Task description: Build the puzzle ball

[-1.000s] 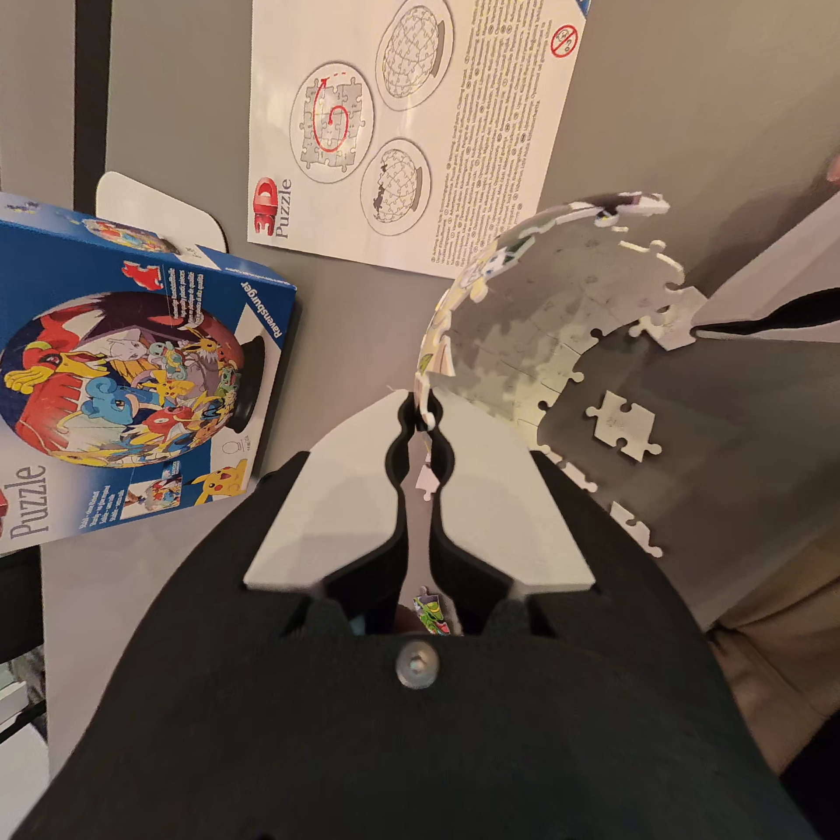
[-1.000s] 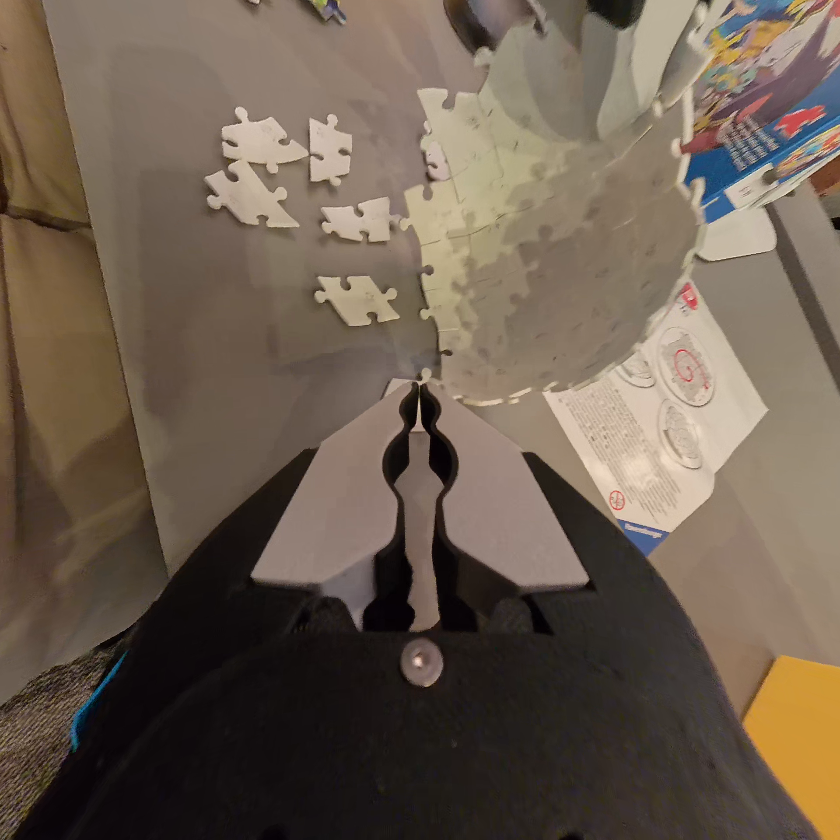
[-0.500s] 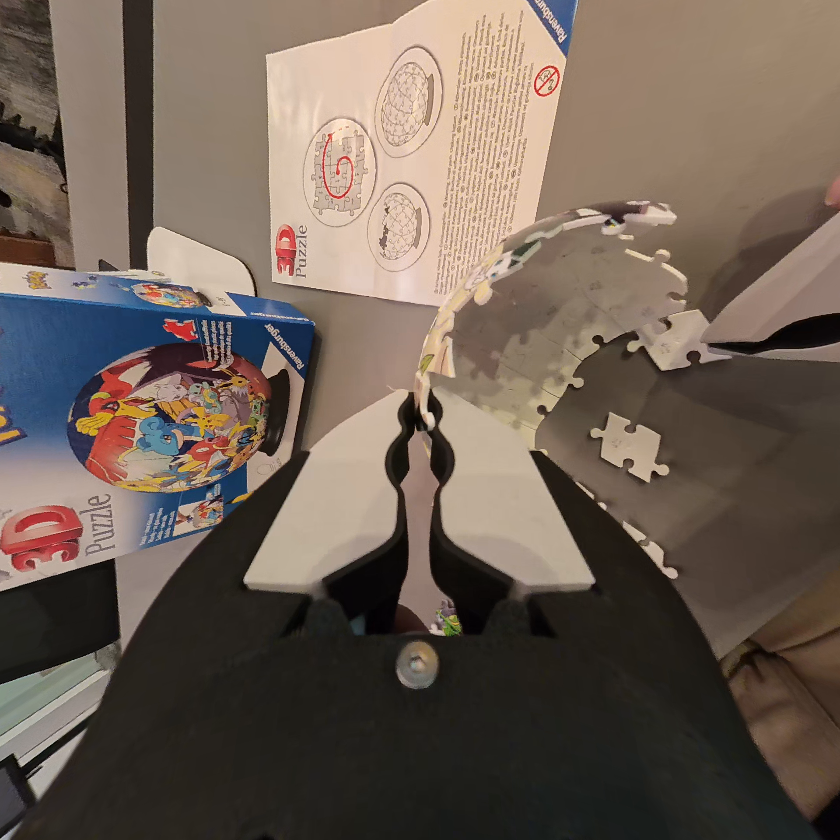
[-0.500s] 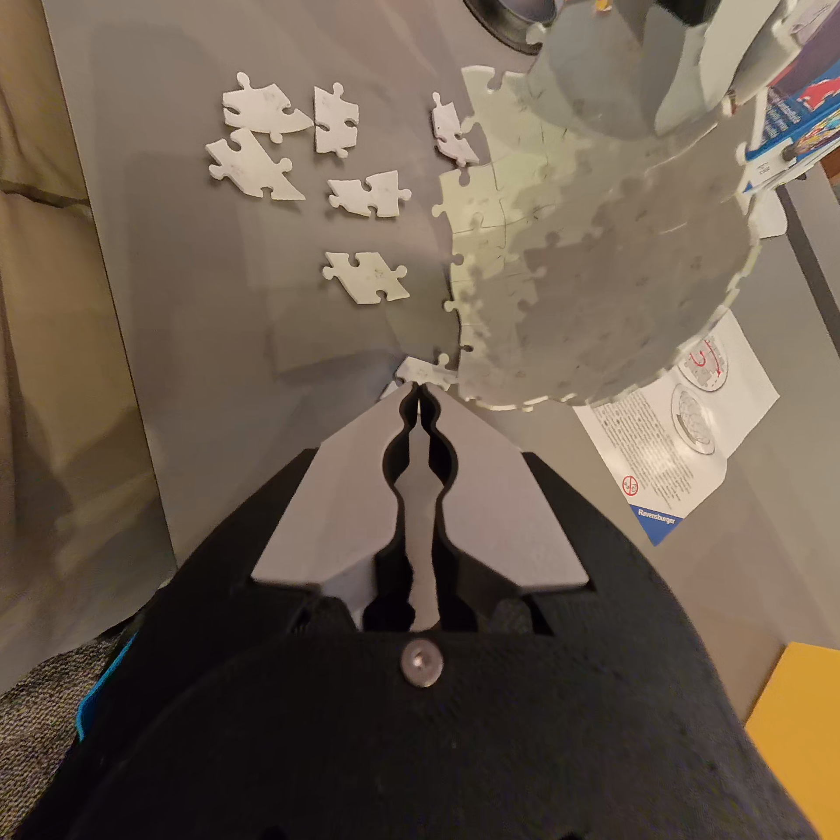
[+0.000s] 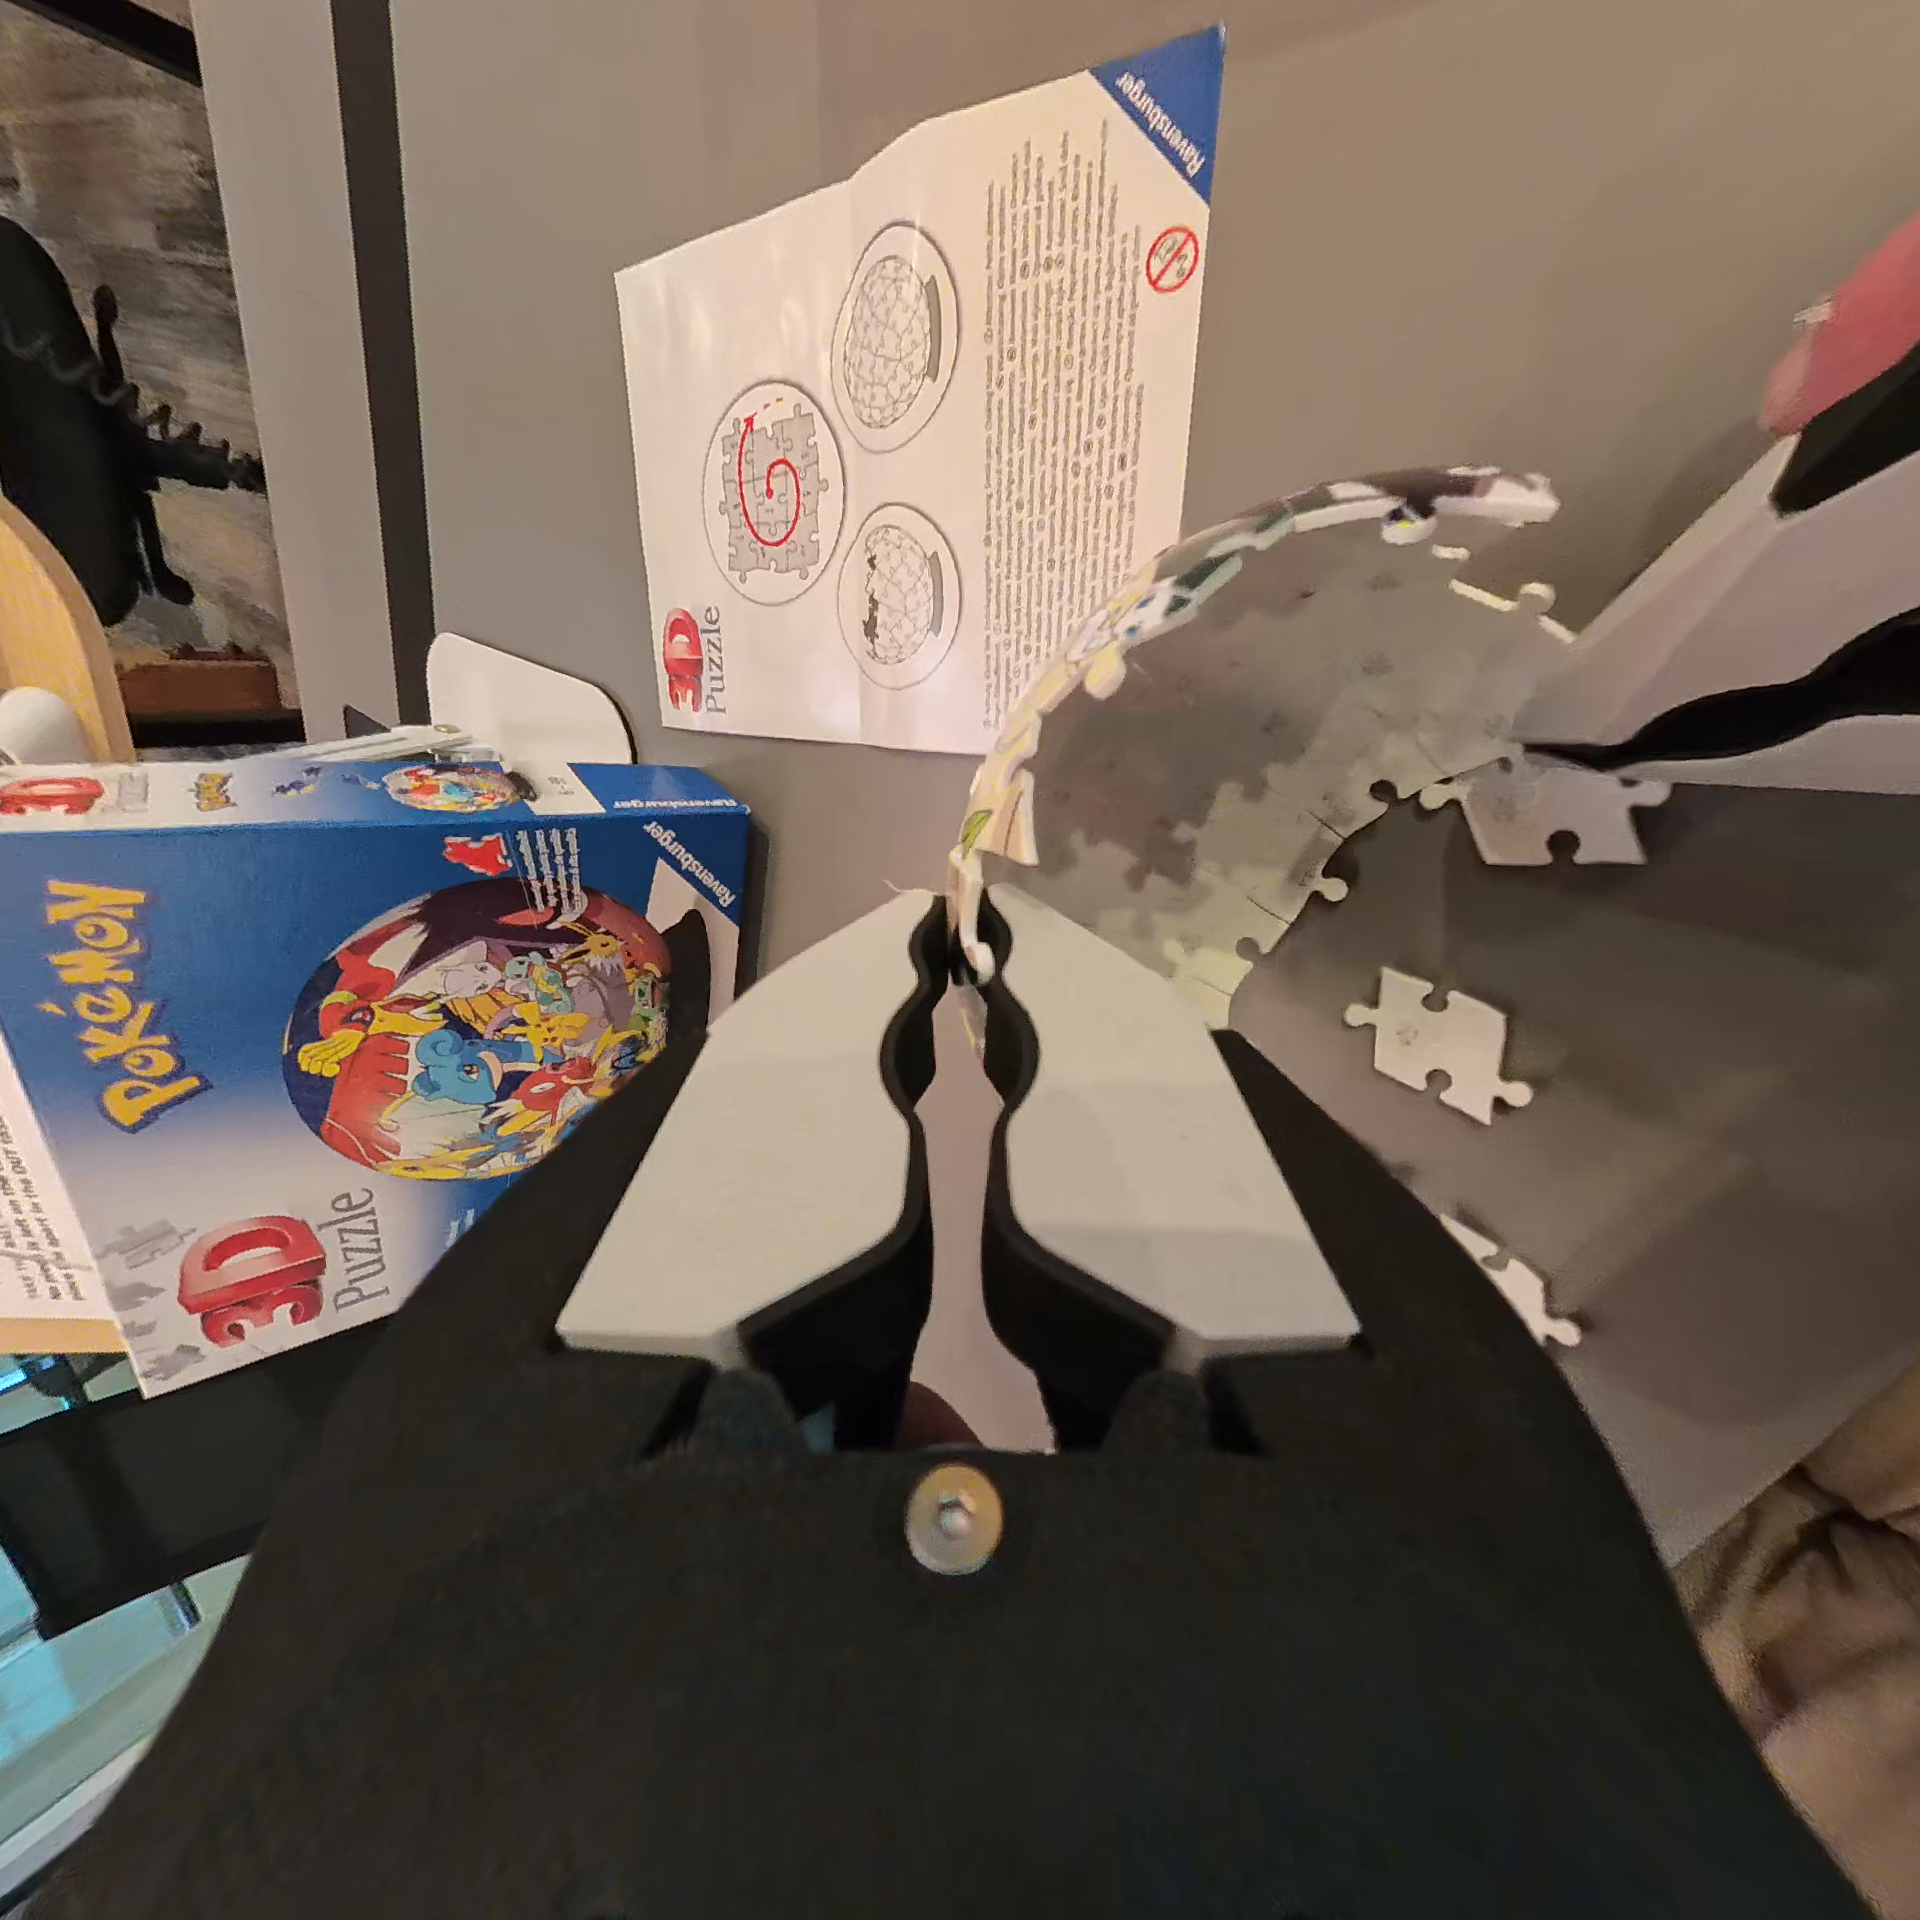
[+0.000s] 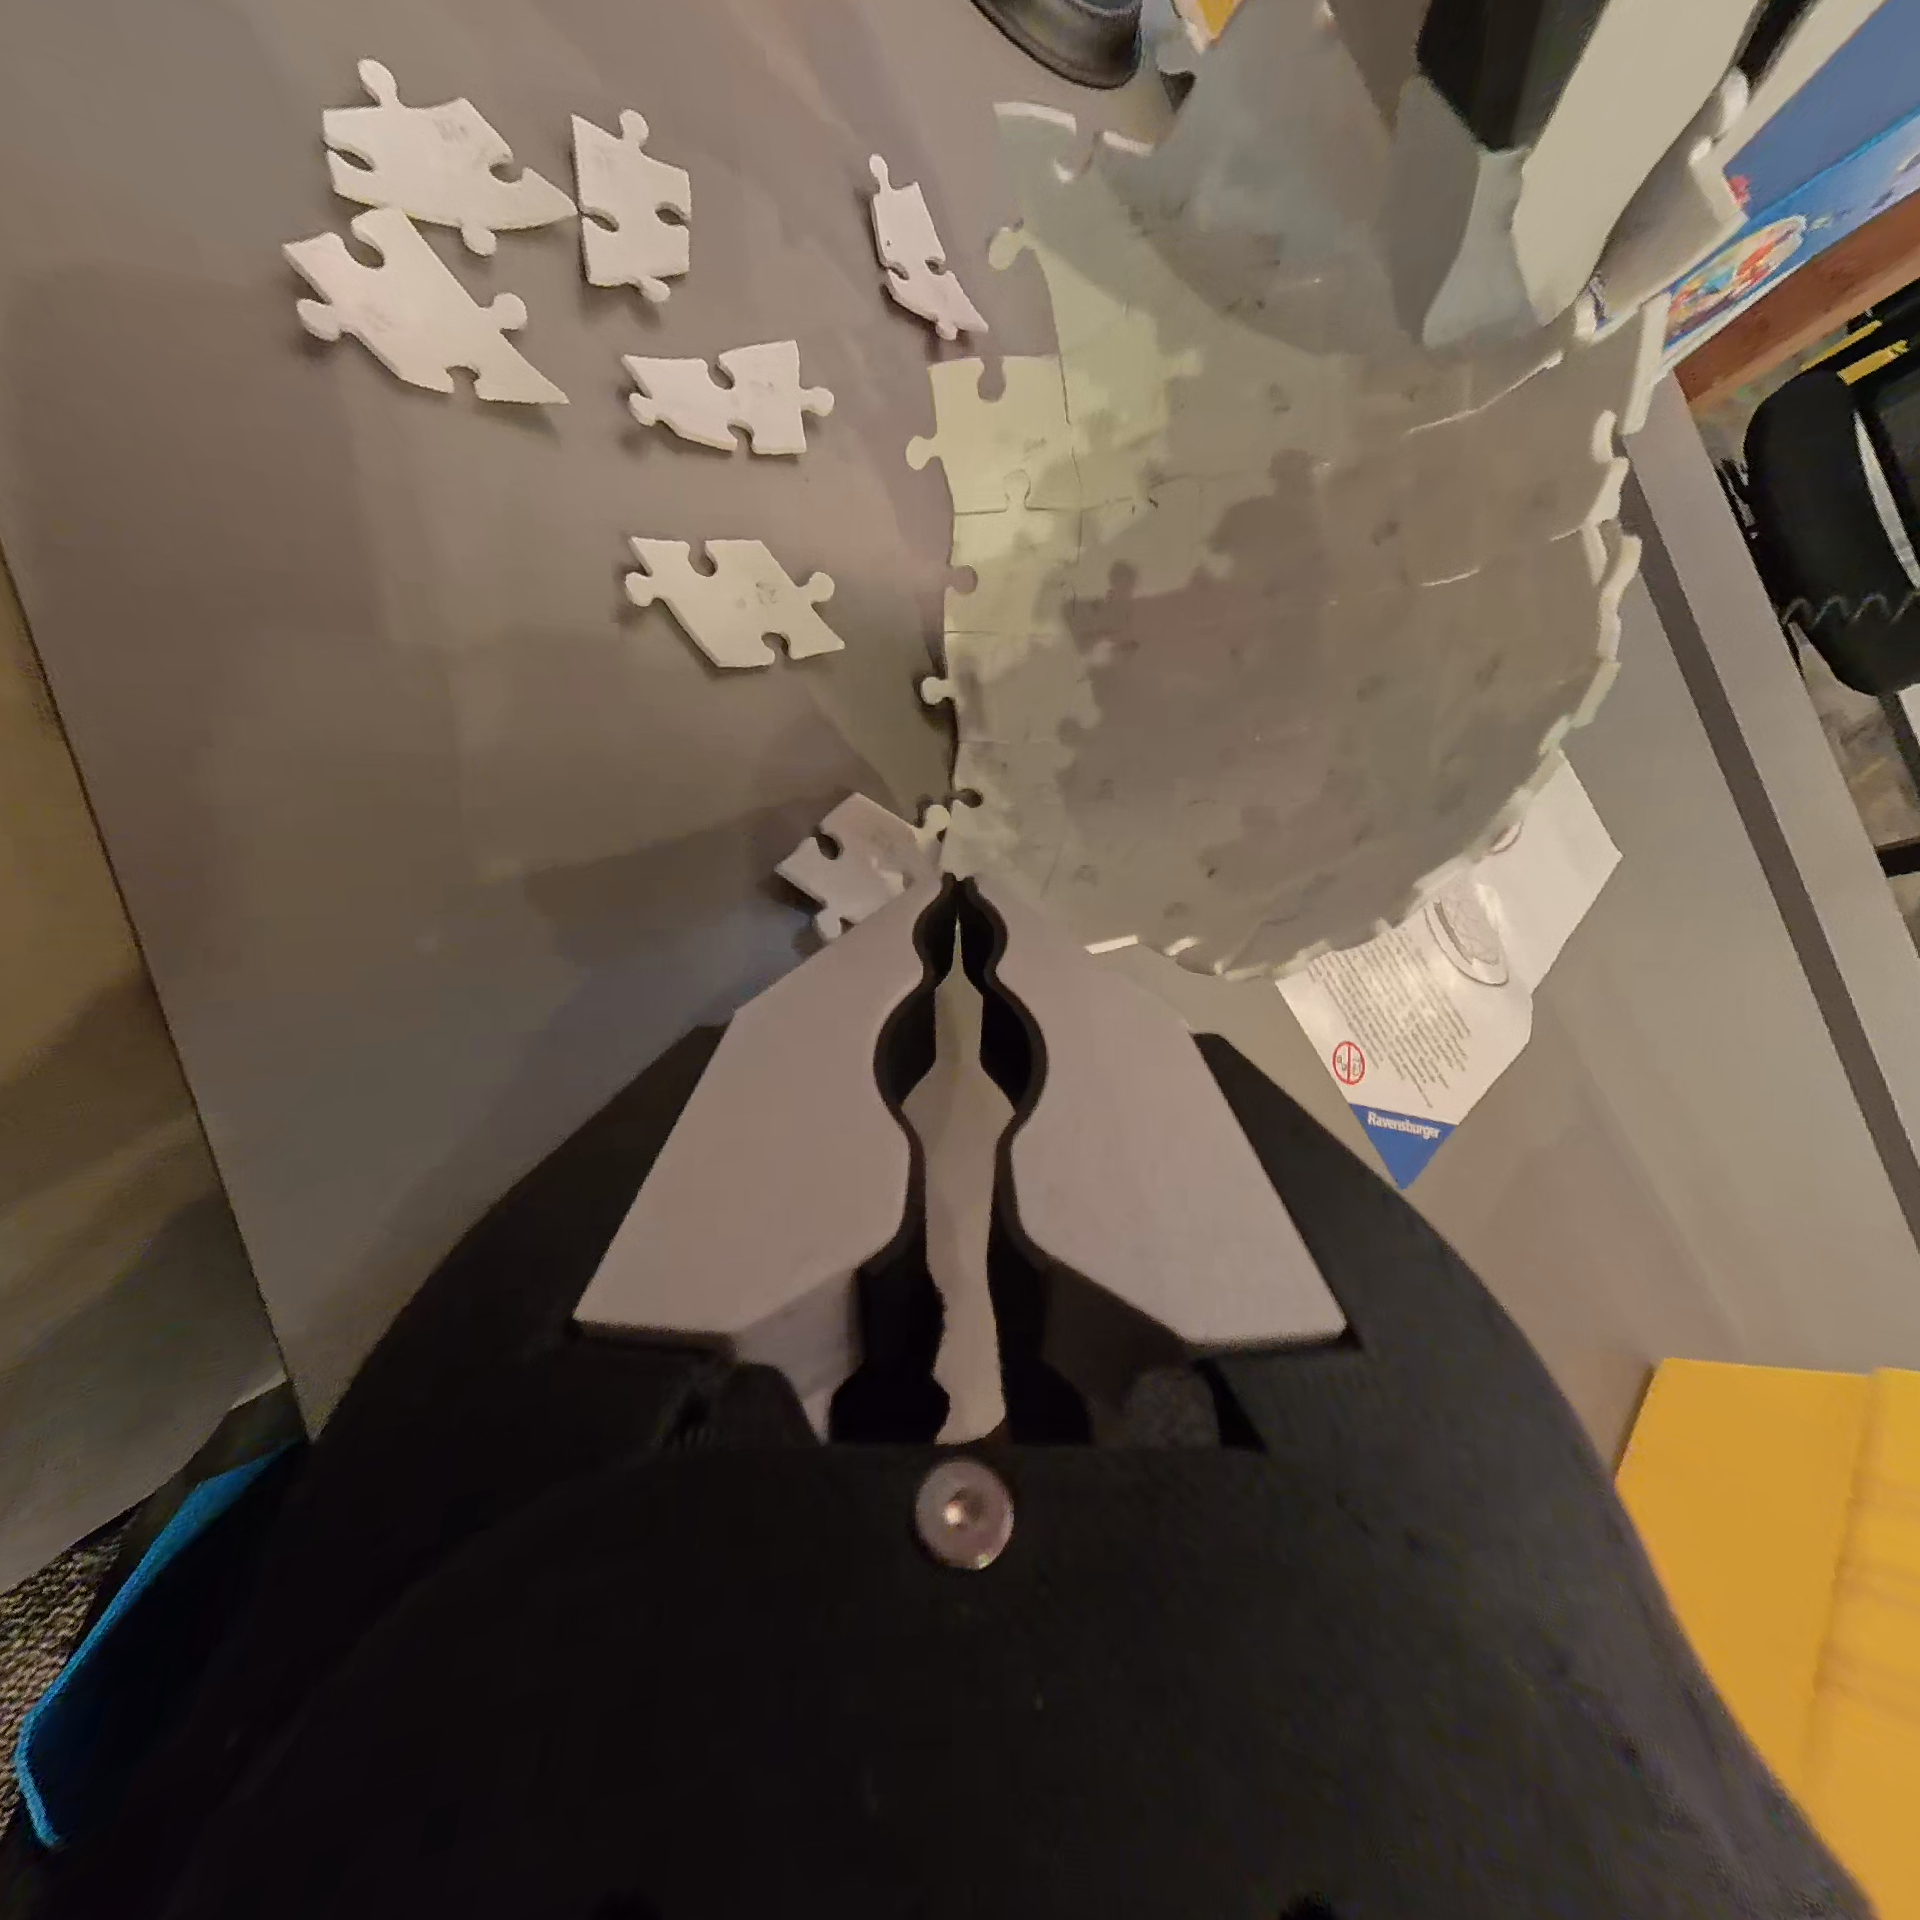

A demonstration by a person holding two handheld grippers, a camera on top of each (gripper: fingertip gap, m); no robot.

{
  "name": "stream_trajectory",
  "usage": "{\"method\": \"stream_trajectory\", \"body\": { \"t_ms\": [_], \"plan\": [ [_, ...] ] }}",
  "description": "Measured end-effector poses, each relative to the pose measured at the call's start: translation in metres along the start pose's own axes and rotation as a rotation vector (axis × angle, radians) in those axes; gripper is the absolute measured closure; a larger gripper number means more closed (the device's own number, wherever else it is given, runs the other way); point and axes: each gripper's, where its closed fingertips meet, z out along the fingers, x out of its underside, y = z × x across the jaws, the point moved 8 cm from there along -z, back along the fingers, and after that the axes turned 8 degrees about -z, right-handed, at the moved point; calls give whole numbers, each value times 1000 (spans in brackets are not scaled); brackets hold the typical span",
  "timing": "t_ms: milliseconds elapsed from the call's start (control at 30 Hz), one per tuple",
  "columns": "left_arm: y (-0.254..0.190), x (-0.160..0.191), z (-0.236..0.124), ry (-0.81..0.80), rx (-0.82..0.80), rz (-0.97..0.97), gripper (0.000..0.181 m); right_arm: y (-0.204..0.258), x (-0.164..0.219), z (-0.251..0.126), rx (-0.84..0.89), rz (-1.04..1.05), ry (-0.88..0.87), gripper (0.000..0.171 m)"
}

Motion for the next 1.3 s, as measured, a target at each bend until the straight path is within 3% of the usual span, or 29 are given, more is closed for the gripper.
{"method": "stream_trajectory", "body": {
  "t_ms": [33,633,1300],
  "plan": [
    [-1,-1,0,-2,2,5,177,1,1,0,-1,3,2,171],
    [-5,-8,-2,-58,-18,67,177,3,4,3,3,57,4,171],
    [6,9,-26,-245,-46,-24,152,3,6,5,-17,104,-6,171]
  ]
}}
